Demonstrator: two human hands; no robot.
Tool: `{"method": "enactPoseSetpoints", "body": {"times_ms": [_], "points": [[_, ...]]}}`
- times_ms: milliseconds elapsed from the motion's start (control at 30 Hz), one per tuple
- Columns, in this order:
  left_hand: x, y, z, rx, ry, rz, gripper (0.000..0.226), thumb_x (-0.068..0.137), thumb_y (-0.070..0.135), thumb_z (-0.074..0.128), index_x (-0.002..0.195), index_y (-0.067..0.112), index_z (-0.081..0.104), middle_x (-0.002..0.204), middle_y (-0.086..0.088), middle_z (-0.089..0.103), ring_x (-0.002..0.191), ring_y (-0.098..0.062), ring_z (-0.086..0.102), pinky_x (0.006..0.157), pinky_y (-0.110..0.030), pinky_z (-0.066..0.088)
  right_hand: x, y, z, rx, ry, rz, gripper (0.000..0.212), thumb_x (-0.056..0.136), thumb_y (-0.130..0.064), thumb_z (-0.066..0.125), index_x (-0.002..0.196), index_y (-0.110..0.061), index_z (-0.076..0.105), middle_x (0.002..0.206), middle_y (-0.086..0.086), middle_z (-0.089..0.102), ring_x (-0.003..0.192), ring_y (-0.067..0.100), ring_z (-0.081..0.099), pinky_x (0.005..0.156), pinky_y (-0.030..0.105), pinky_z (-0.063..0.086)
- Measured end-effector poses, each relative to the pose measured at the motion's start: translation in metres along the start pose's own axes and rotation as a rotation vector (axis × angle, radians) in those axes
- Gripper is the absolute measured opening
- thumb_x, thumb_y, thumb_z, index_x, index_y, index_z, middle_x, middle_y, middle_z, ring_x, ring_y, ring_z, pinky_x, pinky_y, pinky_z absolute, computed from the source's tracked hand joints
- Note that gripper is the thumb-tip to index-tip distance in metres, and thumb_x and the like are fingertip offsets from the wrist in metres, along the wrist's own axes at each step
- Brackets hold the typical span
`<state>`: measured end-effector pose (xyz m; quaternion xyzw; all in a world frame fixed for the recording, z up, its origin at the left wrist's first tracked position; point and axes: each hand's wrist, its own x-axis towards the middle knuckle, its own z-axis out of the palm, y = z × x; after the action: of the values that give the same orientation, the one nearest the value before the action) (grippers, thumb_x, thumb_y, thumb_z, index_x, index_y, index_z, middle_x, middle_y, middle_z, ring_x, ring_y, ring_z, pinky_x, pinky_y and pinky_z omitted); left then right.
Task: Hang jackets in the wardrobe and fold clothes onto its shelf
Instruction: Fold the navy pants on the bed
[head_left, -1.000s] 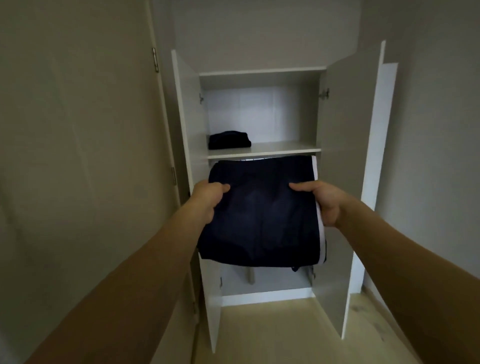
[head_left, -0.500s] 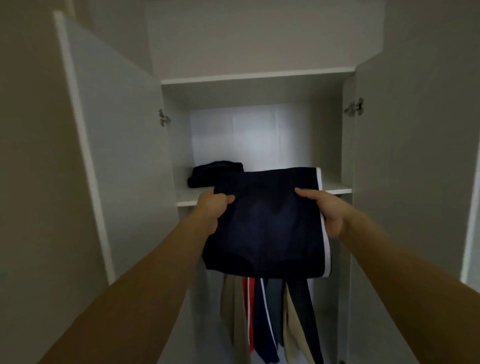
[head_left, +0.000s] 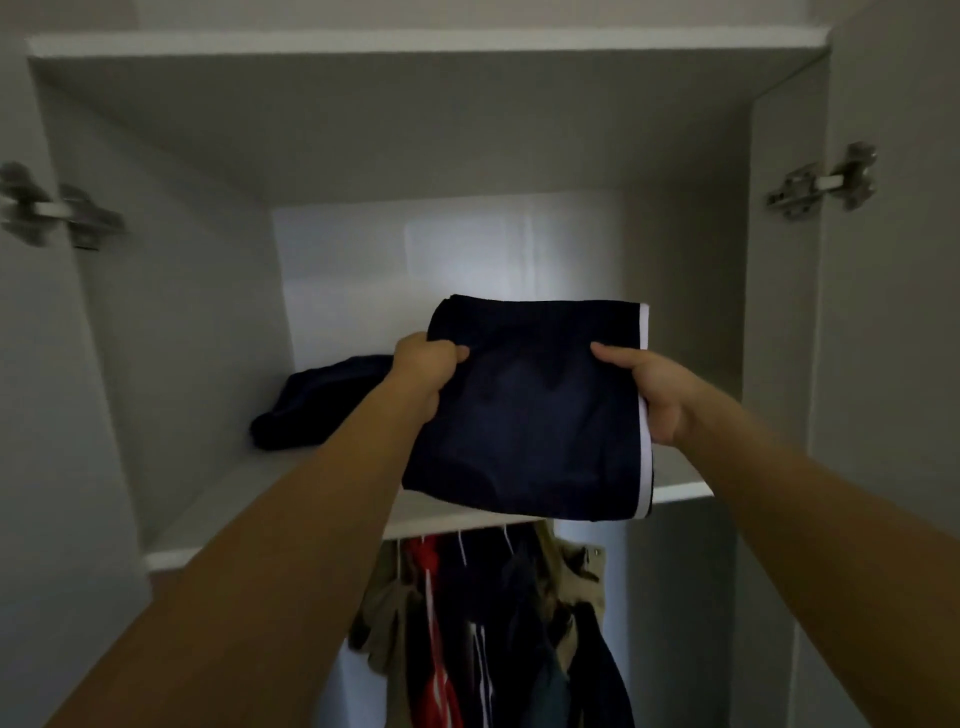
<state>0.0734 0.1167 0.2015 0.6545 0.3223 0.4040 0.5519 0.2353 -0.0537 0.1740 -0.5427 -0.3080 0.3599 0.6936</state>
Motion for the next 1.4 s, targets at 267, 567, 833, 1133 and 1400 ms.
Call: {"method": "enactPoseSetpoints", "body": {"times_ms": [267, 567, 833, 1133, 1400], "points": [[0.165, -0.076, 0.038, 0.477, 0.203, 0.156, 0.07, 0.094, 0.028, 0.059, 0.151, 0.016, 0.019, 0.149, -0.019, 0.032, 0.119, -0.032, 0.046, 0.096, -0.041, 0.043, 0.205, 0.023, -0.023, -0.4, 0.188, 0.054, 0.054, 0.088, -0.035, 0.067, 0.129, -0.001, 0.055, 0.129, 0.02, 0.059, 0.109, 0.035, 0.062, 0.092, 0.046, 0.051], [0.233, -0.181, 0.082, 1.365, -0.353, 0.227, 0.06, 0.102, 0.049, 0.011, 0.155, 0.022, 0.013, 0.163, -0.003, 0.01, 0.149, -0.026, 0.009, 0.118, -0.046, 0.006, 0.34, 0.094, -0.037, -1.647, -0.077, 0.076, 0.061, 0.102, -0.05, 0.021, 0.155, -0.023, 0.006, 0.162, 0.008, 0.005, 0.144, 0.033, 0.021, 0.117, 0.05, 0.018], [0.293, -0.188, 0.098, 1.384, -0.209, 0.054, 0.065, 0.099, 0.054, 0.014, 0.156, 0.023, 0.009, 0.163, -0.007, 0.005, 0.149, -0.032, 0.002, 0.118, -0.049, 0.002, 0.429, 0.1, -0.037, -1.743, -0.152, -0.042, 0.059, 0.103, -0.045, 0.016, 0.155, -0.02, 0.003, 0.161, 0.01, 0.006, 0.146, 0.028, 0.017, 0.117, 0.045, 0.015], [0.324, -0.193, 0.094, 1.636, -0.217, 0.116, 0.058, 0.102, 0.047, 0.015, 0.153, 0.019, 0.019, 0.163, -0.011, 0.007, 0.147, -0.039, 0.007, 0.117, -0.055, 0.012, 0.48, 0.113, -0.024, -1.776, -0.208, -0.092, 0.062, 0.102, -0.044, 0.016, 0.154, -0.016, -0.002, 0.162, 0.011, 0.001, 0.146, 0.031, 0.016, 0.117, 0.045, 0.017], [0.318, -0.194, 0.095, 1.596, -0.187, 0.088, 0.059, 0.102, 0.046, 0.015, 0.153, 0.017, 0.02, 0.162, -0.011, 0.009, 0.147, -0.038, 0.009, 0.118, -0.054, 0.011, 0.459, 0.105, -0.023, -1.789, -0.127, -0.236, 0.044, 0.1, -0.032, 0.026, 0.132, -0.008, 0.045, 0.138, 0.014, 0.047, 0.119, 0.027, 0.049, 0.102, 0.04, 0.03]]}}
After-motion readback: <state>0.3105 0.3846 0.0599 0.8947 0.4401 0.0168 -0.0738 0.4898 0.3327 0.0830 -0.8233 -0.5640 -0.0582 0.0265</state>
